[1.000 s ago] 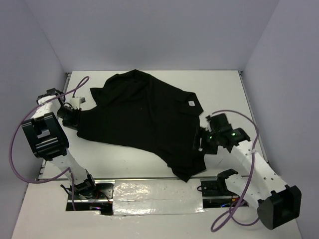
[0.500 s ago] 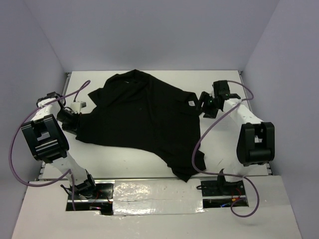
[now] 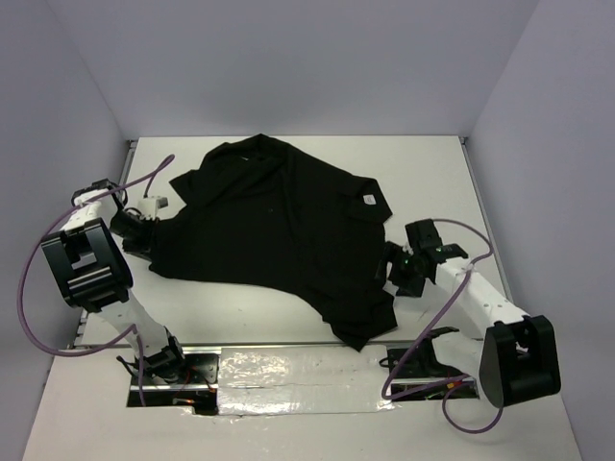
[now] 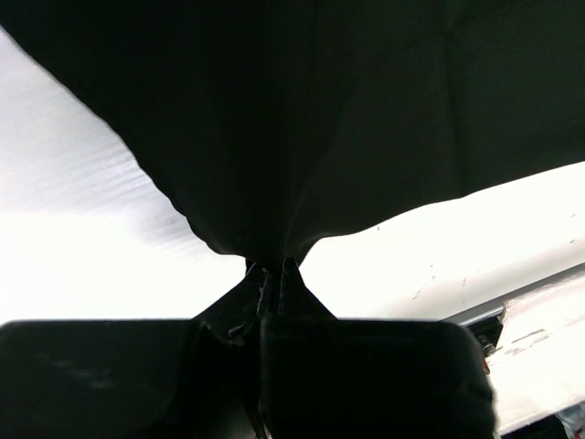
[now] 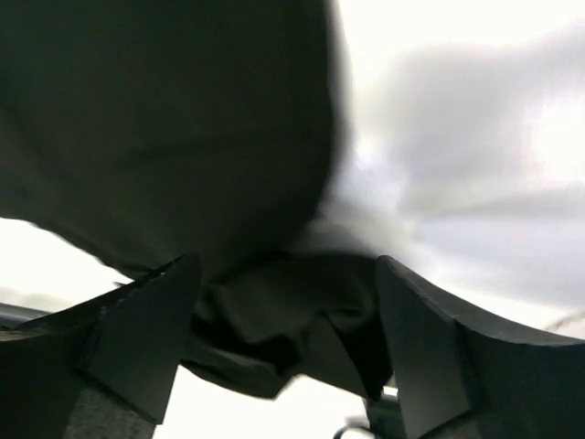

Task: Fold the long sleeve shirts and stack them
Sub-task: Flatten the shirt out

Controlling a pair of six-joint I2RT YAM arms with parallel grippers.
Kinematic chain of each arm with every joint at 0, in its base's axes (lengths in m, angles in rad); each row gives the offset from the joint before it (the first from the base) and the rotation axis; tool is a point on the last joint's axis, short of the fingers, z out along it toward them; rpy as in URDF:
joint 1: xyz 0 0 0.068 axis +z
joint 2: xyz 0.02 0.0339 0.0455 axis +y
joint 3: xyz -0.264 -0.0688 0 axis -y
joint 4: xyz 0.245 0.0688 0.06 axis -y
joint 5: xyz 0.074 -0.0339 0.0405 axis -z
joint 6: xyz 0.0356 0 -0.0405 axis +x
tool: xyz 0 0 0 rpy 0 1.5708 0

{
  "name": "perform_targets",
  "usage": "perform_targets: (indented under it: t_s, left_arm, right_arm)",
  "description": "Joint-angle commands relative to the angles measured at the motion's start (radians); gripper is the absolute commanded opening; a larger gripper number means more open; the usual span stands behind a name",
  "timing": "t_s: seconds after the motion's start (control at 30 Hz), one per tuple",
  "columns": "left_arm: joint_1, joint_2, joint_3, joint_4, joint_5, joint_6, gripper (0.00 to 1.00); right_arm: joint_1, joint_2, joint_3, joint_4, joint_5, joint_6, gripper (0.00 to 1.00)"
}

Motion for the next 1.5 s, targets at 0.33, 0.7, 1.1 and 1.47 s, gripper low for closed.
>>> perform_targets:
  t_s: [0.33,0.7,1.1,1.47]
  left_arm:
    - [0.01,-0.002,-0.028,-0.03,0.091,-0.003,0.0]
    - [0.079,-0.068,-0.103,-0.107,0.006,0.06,0.0]
    - [-0.095,0.584,1.154,-0.309,0.2,-0.133,0.0]
    - [-0.192,0.281,1.371,1.128,0.186,-0.823,0.0]
  right_arm:
    - [0.11,0.118,-0.116,0.128,-0.16,0.097,0.3]
    - [0.07,-0.001,-0.148,-0.045,-0.236,0.068,0.0]
    - [-0.102,0.818,1.175,-0.11,-0.335,-0.139,0.0]
    - [-0.283,0.884,2.008,0.904,-0.231,0.338,0.0]
